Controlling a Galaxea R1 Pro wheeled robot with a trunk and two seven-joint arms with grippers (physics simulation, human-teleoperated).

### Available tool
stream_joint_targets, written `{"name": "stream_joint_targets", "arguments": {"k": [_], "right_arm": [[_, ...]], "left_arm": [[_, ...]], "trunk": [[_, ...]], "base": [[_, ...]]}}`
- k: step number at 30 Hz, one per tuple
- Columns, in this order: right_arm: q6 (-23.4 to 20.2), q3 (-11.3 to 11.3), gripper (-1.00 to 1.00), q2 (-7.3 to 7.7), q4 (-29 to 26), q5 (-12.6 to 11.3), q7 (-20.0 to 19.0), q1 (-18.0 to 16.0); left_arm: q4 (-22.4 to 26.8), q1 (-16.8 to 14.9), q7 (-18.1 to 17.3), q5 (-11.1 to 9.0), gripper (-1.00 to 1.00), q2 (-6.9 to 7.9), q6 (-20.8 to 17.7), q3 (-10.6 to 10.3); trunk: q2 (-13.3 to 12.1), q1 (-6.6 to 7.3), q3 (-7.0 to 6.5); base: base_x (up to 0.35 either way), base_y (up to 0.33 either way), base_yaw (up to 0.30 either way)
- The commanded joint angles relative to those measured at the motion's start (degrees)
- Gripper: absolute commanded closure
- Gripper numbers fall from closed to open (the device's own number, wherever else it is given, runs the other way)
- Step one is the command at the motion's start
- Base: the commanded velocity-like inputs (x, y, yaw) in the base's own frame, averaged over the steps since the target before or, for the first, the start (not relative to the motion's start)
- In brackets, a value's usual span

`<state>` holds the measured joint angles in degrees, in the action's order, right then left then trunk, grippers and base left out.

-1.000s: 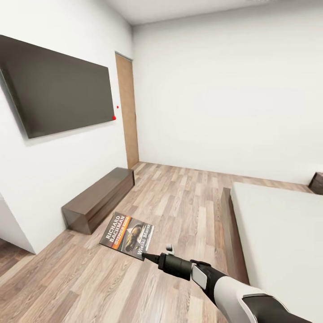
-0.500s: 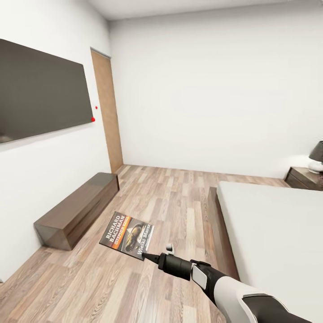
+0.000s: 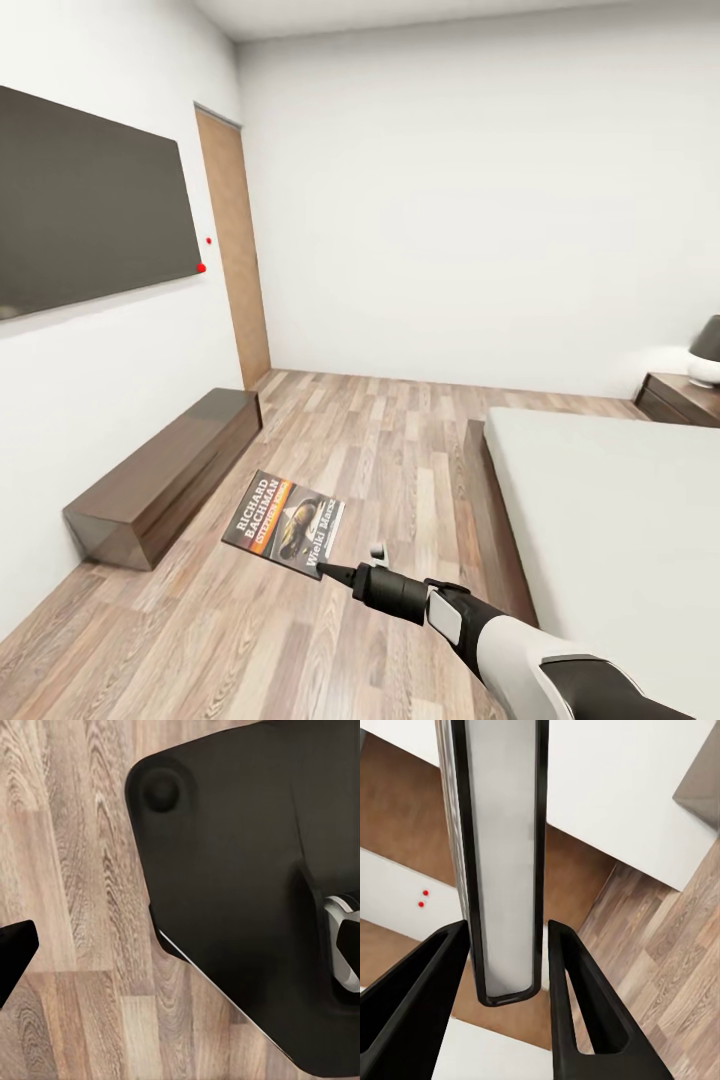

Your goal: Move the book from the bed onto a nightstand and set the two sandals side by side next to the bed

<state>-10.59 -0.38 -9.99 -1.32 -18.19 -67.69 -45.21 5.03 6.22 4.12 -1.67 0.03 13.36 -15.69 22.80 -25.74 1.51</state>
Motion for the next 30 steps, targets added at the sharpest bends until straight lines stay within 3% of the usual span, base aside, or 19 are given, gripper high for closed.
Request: {"name": "stream_joint_targets", "arguments": {"k": [1, 20, 30], "right_arm": [[-0.60, -0.11, 1.00, -0.01, 0.00, -0.27, -0.14, -0.05], [-0.63, -0.15, 1.00, -0.01, 0.00, -0.36, -0.13, -0.05], [-0.59, -0.15, 1.00, -0.01, 0.00, -0.36, -0.16, -0.05]], "left_arm": [[0.08, 0.01, 0.37, -0.17, -1.00, 0.02, 0.09, -0.48], [0.07, 0.02, 0.37, -0.17, -1.00, 0.05, 0.09, -0.49], [0.07, 0.00, 0.37, -0.17, -1.00, 0.05, 0.09, -0.49]], "trunk": [[0.12, -0.05, 0.12], [0.12, -0.05, 0.46], [0.12, -0.05, 1.33]], "base": [[0.080, 0.037, -0.002], [0.027, 0.008, 0.000], [0.216, 0.000, 0.000]]}}
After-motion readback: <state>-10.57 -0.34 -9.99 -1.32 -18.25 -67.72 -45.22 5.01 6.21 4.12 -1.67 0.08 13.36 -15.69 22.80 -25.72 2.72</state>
